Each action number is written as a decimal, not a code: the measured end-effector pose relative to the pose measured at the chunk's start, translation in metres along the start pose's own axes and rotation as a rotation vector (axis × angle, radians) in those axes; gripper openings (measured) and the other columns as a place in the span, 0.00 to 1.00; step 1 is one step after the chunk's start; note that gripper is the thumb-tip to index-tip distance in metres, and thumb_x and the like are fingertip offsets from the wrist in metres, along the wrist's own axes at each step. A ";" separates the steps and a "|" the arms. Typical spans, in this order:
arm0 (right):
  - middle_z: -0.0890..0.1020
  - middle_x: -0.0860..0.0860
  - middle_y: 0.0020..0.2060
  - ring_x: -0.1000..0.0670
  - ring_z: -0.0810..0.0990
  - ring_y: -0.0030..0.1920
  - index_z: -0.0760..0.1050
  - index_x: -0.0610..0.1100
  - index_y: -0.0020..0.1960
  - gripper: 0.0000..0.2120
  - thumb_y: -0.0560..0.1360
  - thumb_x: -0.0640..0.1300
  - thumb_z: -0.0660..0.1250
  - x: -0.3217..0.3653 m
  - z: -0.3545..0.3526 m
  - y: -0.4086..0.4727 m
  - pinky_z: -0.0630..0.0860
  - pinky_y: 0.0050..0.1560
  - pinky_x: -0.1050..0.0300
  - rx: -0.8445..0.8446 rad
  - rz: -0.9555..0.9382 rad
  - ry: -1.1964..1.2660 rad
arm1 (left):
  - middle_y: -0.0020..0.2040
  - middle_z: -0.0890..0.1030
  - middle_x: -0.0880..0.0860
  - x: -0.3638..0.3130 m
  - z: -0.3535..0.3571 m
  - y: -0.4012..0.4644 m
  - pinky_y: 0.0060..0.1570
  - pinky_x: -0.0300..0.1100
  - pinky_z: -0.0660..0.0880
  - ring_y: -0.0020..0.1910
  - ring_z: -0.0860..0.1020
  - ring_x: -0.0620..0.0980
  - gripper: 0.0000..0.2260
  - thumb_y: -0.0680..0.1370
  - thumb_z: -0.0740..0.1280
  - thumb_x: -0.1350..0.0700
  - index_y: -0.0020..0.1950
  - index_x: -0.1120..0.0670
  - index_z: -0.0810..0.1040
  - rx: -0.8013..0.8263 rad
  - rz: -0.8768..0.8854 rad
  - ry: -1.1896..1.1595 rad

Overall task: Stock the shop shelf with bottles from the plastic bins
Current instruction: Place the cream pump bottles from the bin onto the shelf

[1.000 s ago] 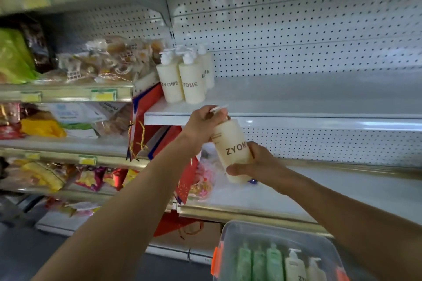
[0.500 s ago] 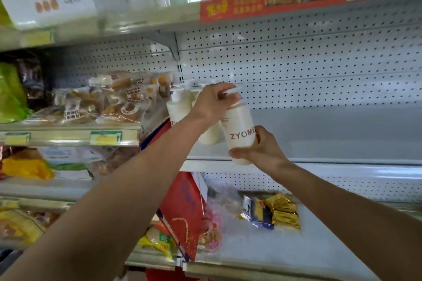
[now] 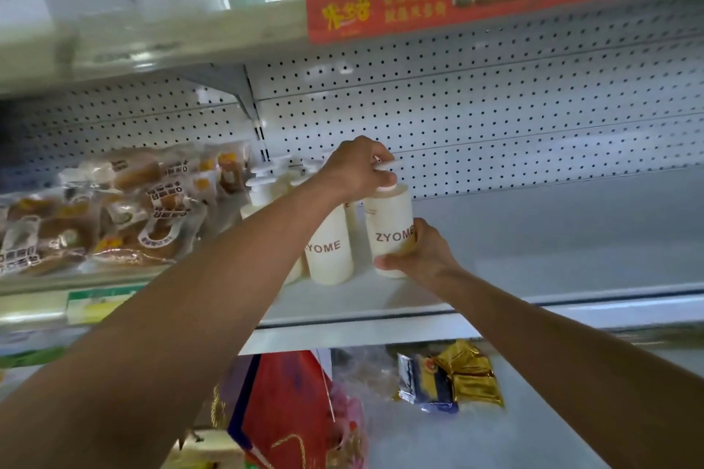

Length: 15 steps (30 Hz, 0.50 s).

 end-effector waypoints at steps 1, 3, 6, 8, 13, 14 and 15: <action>0.79 0.50 0.56 0.48 0.77 0.56 0.69 0.45 0.62 0.33 0.62 0.44 0.80 -0.001 0.001 0.006 0.74 0.51 0.56 0.003 0.004 -0.009 | 0.58 0.77 0.53 0.002 0.000 0.005 0.51 0.40 0.73 0.53 0.75 0.49 0.17 0.75 0.72 0.54 0.63 0.52 0.78 0.012 0.000 0.025; 0.79 0.50 0.56 0.48 0.77 0.55 0.69 0.45 0.62 0.32 0.62 0.44 0.80 -0.004 0.005 0.018 0.74 0.51 0.55 0.010 0.011 -0.019 | 0.59 0.76 0.53 0.005 0.001 0.016 0.51 0.39 0.70 0.54 0.74 0.49 0.18 0.74 0.73 0.54 0.63 0.51 0.78 0.033 0.003 0.068; 0.78 0.51 0.54 0.49 0.77 0.53 0.68 0.46 0.62 0.33 0.62 0.44 0.80 -0.005 0.010 0.035 0.73 0.49 0.56 0.000 0.032 -0.043 | 0.60 0.76 0.53 0.008 0.001 0.030 0.50 0.38 0.68 0.54 0.74 0.49 0.18 0.74 0.73 0.54 0.64 0.52 0.77 0.054 0.018 0.123; 0.78 0.51 0.53 0.50 0.76 0.52 0.68 0.46 0.62 0.33 0.62 0.44 0.80 -0.005 0.013 0.046 0.73 0.47 0.56 -0.011 0.045 -0.047 | 0.60 0.76 0.53 0.011 0.002 0.039 0.50 0.39 0.68 0.56 0.75 0.51 0.18 0.75 0.72 0.54 0.64 0.52 0.77 0.055 0.017 0.143; 0.77 0.54 0.48 0.51 0.77 0.48 0.68 0.49 0.57 0.29 0.61 0.43 0.79 -0.005 0.018 0.067 0.71 0.36 0.61 -0.025 0.054 -0.026 | 0.58 0.78 0.54 0.022 0.006 0.062 0.46 0.40 0.70 0.47 0.77 0.51 0.17 0.75 0.72 0.55 0.64 0.53 0.76 0.086 0.001 0.171; 0.78 0.54 0.48 0.52 0.78 0.48 0.68 0.48 0.56 0.29 0.61 0.43 0.78 -0.005 0.019 0.071 0.71 0.36 0.61 -0.027 0.053 -0.021 | 0.59 0.78 0.54 0.023 0.006 0.066 0.46 0.40 0.70 0.46 0.77 0.51 0.17 0.75 0.72 0.55 0.64 0.54 0.76 0.093 0.000 0.177; 0.79 0.54 0.48 0.52 0.79 0.49 0.69 0.48 0.57 0.29 0.61 0.42 0.78 -0.006 0.020 0.075 0.73 0.38 0.60 -0.028 0.057 -0.017 | 0.59 0.78 0.55 0.025 0.007 0.070 0.46 0.40 0.70 0.46 0.77 0.51 0.17 0.75 0.72 0.56 0.64 0.54 0.76 0.099 0.001 0.186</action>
Point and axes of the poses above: each hand's wrist, its own y-axis towards the middle knuckle, its own z-axis out of the palm, x = y × z, the point moved 9 cm from there along y, towards the middle knuckle
